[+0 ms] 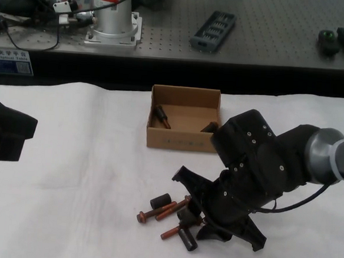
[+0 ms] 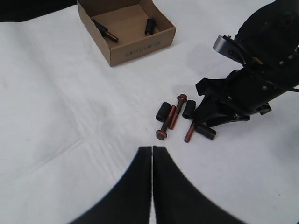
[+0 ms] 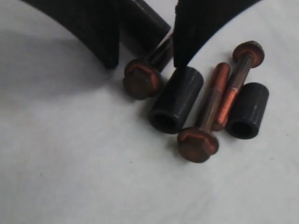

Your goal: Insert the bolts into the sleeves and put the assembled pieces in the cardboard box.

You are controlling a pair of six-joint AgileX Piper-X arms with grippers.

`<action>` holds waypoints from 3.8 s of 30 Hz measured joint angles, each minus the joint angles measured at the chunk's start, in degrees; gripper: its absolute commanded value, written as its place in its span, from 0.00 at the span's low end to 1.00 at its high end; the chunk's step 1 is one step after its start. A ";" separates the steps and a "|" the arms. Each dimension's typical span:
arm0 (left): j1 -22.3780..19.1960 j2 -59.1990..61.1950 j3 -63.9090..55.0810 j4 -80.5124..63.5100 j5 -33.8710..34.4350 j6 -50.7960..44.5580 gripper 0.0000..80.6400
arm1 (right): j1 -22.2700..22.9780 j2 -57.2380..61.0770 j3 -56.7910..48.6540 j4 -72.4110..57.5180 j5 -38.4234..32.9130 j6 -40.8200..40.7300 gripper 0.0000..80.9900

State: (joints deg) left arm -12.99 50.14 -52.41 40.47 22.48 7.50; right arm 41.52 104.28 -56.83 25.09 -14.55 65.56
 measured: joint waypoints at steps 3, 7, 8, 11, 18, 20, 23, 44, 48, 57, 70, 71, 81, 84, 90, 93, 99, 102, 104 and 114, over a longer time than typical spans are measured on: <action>0.00 0.00 0.00 0.00 0.00 0.00 0.01 | 0.00 0.53 -0.39 -0.90 0.03 0.00 0.38; 0.00 0.00 0.00 0.00 0.00 0.00 0.01 | 0.00 1.34 -0.98 -1.32 -0.26 0.00 0.37; 0.00 0.00 0.00 0.00 0.00 0.00 0.01 | 0.00 1.37 -1.15 -1.30 -0.25 0.00 0.37; 0.00 0.00 0.00 0.00 0.00 0.00 0.01 | 0.00 1.36 -1.18 -0.62 -0.25 0.00 0.37; 0.00 0.00 0.00 0.00 0.00 0.00 0.01 | 0.00 1.48 -1.35 0.91 -0.23 0.16 0.20; 0.00 0.00 0.00 0.00 0.00 0.00 0.01 | 0.00 1.48 -1.49 0.91 -0.35 0.14 0.13; 0.00 0.00 0.00 0.00 0.00 0.00 0.01 | 0.00 1.48 -1.48 0.91 -0.50 0.14 0.12; 0.00 0.00 0.00 0.00 0.00 0.00 0.01 | -0.65 2.85 -2.03 1.79 -3.52 -2.11 0.20; 0.00 0.00 0.00 0.00 0.00 0.00 0.01 | -0.80 2.85 -2.03 1.79 -3.66 -2.11 0.20; 0.00 0.00 0.00 0.00 0.00 0.00 0.01 | -0.80 2.85 -2.20 1.79 -3.66 -3.70 0.03; 0.00 0.00 0.00 0.00 0.00 0.00 0.01 | -0.80 1.78 -3.18 3.07 -2.57 -10.39 0.02; 0.00 0.00 0.00 0.00 0.00 0.00 0.01 | -0.80 1.06 -3.18 3.51 -1.98 -11.32 0.02; 0.00 0.00 0.00 0.00 0.00 4.34 0.01 | -0.80 -10.13 -3.18 7.21 1.23 -17.98 0.02; 0.00 0.00 0.00 0.00 0.00 4.53 0.00 | -0.80 -13.64 -3.18 8.31 2.74 -19.87 0.02; 0.00 3.36 0.00 1.24 3.53 9.34 0.31 | -0.80 -19.07 -3.18 15.47 4.99 -26.67 0.02; 0.00 8.17 0.00 1.83 4.52 12.44 0.51 | -0.80 -22.23 -3.18 18.33 5.15 -30.08 0.02; 0.00 19.43 0.00 -2.85 4.53 13.68 0.48 | -0.80 -27.16 -3.07 22.03 5.28 -37.14 0.02; -0.47 25.31 -0.58 -5.99 4.53 14.00 0.48 | -0.99 -30.45 -3.07 24.29 5.34 -40.02 0.02; -1.59 28.32 -1.97 -6.81 4.53 14.80 0.48 | -1.82 -33.71 -3.07 26.68 5.34 -42.50 0.02; -10.46 44.30 -12.99 -7.64 -0.19 22.63 0.48 | -7.50 -41.64 -3.07 33.60 4.48 -50.40 0.02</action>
State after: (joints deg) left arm -23.45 94.44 -65.40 32.83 22.29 30.12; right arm 34.02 62.64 -59.90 58.69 -10.07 15.16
